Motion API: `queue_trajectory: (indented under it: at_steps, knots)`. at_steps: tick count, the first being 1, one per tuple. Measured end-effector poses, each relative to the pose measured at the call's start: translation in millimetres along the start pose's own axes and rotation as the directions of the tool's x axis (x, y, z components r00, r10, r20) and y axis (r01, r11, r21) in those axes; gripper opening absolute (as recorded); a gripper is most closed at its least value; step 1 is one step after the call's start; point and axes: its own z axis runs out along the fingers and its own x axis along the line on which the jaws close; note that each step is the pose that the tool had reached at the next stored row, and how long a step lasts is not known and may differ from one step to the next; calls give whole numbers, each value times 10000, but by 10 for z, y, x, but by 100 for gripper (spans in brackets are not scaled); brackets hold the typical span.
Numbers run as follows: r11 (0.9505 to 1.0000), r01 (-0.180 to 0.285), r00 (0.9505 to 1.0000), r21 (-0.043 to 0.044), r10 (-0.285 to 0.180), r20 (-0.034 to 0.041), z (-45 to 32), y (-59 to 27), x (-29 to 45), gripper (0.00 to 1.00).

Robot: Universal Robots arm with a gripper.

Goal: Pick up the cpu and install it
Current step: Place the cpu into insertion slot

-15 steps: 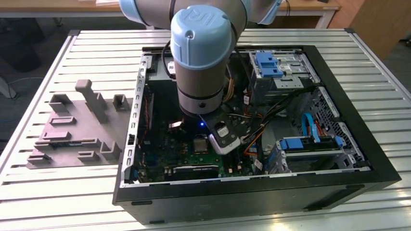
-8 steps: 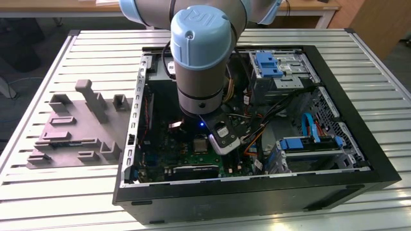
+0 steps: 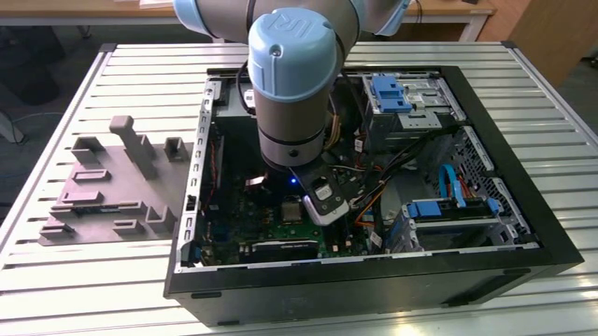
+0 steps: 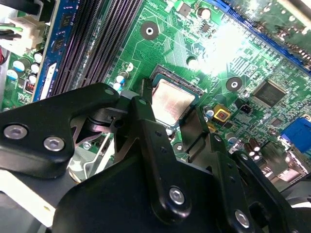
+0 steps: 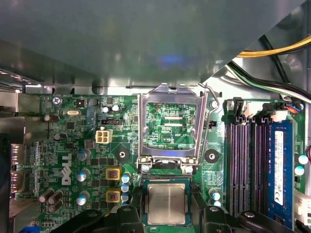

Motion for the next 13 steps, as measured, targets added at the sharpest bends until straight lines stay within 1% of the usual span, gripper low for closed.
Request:
queue_trajectory:
  at_steps: [8, 13]
  knots:
    - [10000, -47, 10000, 9, 47, -5, 14, -2, 1, 47]
    - [10000, -49, 10000, 0, 49, 0, 22, -1, 0, 47]
